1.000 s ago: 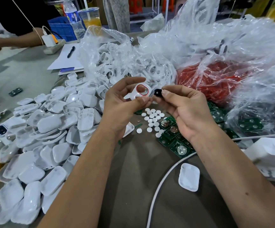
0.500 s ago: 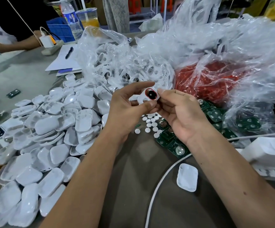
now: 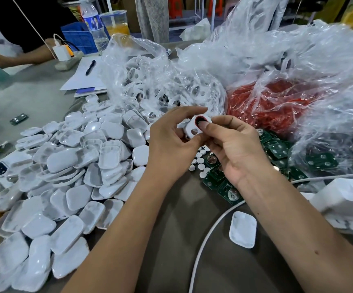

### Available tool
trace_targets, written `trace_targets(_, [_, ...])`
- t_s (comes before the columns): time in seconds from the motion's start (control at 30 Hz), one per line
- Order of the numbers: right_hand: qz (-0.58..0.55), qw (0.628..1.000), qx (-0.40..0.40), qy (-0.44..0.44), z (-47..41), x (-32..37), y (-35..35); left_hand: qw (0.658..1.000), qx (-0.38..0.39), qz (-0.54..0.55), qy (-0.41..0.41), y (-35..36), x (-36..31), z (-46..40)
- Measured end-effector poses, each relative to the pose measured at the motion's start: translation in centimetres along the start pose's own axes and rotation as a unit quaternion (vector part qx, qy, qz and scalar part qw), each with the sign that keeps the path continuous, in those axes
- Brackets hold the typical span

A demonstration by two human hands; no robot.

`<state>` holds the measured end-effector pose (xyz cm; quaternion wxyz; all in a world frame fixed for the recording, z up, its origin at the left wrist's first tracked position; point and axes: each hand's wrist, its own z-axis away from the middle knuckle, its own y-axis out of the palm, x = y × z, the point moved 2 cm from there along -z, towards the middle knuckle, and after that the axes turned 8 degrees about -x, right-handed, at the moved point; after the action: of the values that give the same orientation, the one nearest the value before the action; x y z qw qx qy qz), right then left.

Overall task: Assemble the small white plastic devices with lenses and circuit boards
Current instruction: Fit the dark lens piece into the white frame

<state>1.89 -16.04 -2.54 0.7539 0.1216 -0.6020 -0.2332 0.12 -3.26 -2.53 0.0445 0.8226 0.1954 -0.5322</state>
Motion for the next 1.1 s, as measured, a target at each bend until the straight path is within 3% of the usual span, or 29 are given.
trace_targets(0.23, [-0.005,1.000,0.017,0.001,0.2,0.2,0.1,0.998,-0.025,0.043,-0.048,0.3,0.4,0.0])
trace_targets(0.6, [0.017,0.998,0.053,0.012,-0.6,0.3,-0.3,0.991,0.003,0.099,-0.093,-0.5,0.3,-0.4])
trace_targets(0.83, [0.050,0.995,0.084,0.020,-0.7,0.4,-0.7,0.989,0.092,0.072,-0.088,-1.9,0.3,-1.2])
trace_targets(0.93, [0.015,0.996,0.086,-0.013,-0.5,0.3,-0.4,0.988,0.098,0.080,-0.090,-2.3,0.5,-1.3])
trace_targets(1.0, [-0.007,0.996,0.061,-0.059,-0.4,0.4,-0.3,0.989,0.050,0.077,-0.115,-1.6,0.8,-0.9])
trace_targets(1.1, [0.046,0.975,0.012,-0.216,-0.5,1.0,-0.7,0.960,-0.015,0.172,-0.220,0.0,0.7,-0.2])
